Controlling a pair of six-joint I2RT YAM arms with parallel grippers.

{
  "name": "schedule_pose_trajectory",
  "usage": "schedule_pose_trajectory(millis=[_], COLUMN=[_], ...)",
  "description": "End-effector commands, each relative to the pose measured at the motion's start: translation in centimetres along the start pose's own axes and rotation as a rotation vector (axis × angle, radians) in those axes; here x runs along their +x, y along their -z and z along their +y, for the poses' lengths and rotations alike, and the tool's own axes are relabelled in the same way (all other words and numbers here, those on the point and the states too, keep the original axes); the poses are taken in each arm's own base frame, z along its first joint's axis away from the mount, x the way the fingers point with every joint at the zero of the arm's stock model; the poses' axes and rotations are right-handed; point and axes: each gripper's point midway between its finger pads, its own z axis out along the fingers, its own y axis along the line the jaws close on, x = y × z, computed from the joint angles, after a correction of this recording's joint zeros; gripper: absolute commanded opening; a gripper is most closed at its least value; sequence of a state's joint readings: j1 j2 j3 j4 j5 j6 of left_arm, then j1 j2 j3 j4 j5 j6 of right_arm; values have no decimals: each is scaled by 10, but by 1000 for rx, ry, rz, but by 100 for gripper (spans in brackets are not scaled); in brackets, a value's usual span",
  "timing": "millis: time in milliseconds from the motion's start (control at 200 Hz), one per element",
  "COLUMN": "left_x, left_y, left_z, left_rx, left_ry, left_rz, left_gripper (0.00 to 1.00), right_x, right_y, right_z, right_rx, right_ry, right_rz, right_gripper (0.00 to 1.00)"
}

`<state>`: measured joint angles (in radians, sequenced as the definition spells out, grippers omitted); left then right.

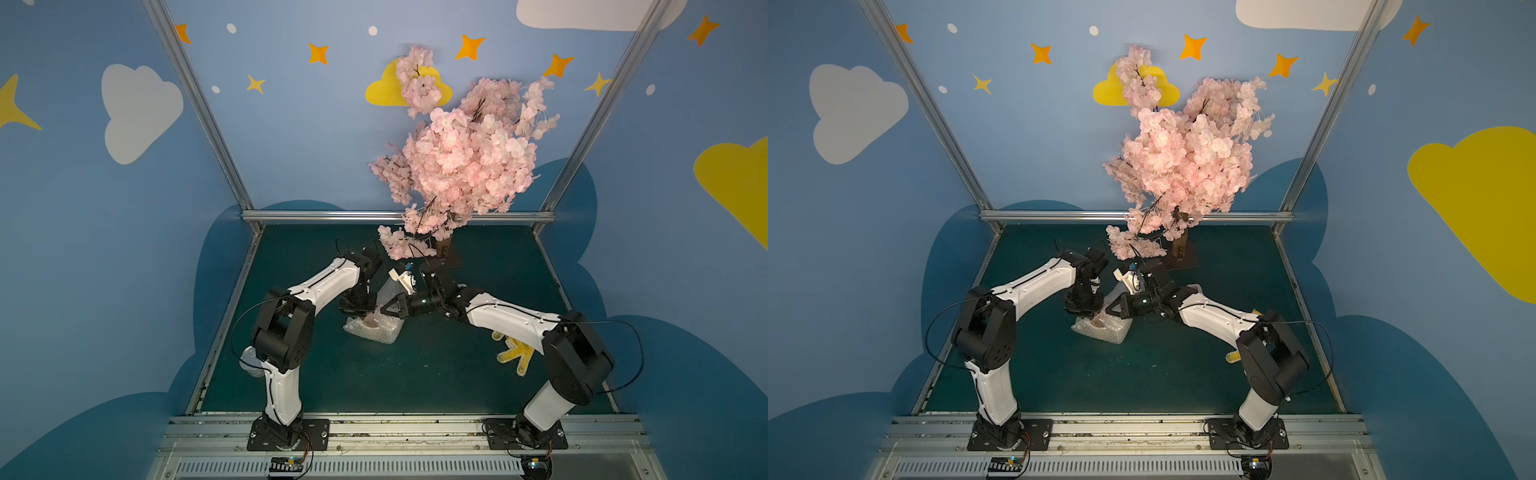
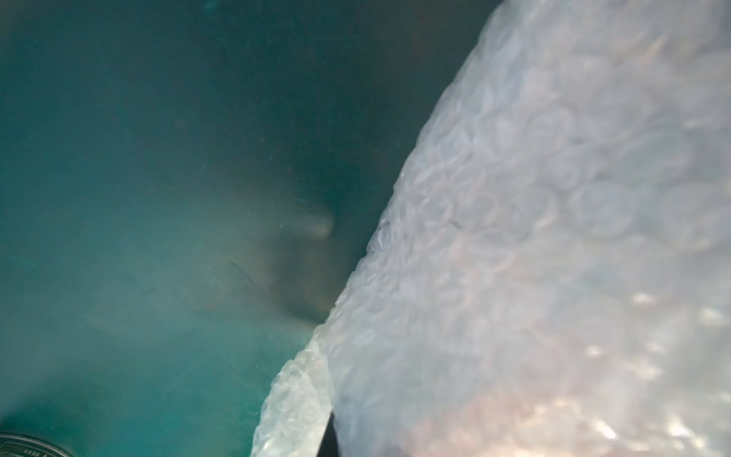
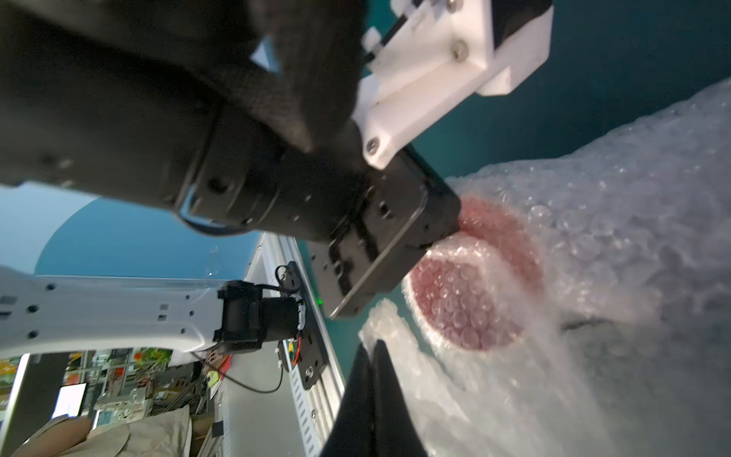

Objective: Wrap mugs in bubble wrap
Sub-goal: Wrap the mug in bubble wrap.

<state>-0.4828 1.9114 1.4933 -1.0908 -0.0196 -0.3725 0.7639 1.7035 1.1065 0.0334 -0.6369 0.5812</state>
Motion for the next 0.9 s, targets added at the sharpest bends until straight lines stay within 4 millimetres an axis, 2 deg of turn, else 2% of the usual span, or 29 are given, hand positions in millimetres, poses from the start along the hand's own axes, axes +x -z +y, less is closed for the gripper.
schedule_pose_trajectory(millis=[0, 205, 320, 416, 651, 736, 826, 891], left_x=[1, -3, -6, -10, -15, -16, -17, -16], left_y=[1, 2, 3, 6, 19, 31, 47, 59], left_z=[-12, -18, -21, -21, -14, -12, -6, -3], left_rx=[62, 99, 113, 114, 131, 153, 143, 139], left_ry=[-29, -54, -89, -108, -61, -37, -25, -20], left_rz=[-11, -43, -67, -88, -101, -111, -150, -178], left_gripper=[3, 3, 3, 3, 22, 32, 35, 45], right_x=[-21, -21, -22, -15, 9, 16, 19, 18], right_y=[-13, -40, -48, -56, -65, -66, -66, -66], right_z=[-11, -45, -56, -63, -84, -87, -89, -87], right_rx=[43, 130, 186, 258, 431, 456, 478, 485], right_ry=[-23, -98, -136, -144, -233, -252, -280, -295], right_rz=[-68, -41, -16, 33, 118, 127, 124, 117], right_gripper=[0, 0, 0, 0, 0, 0, 0, 0])
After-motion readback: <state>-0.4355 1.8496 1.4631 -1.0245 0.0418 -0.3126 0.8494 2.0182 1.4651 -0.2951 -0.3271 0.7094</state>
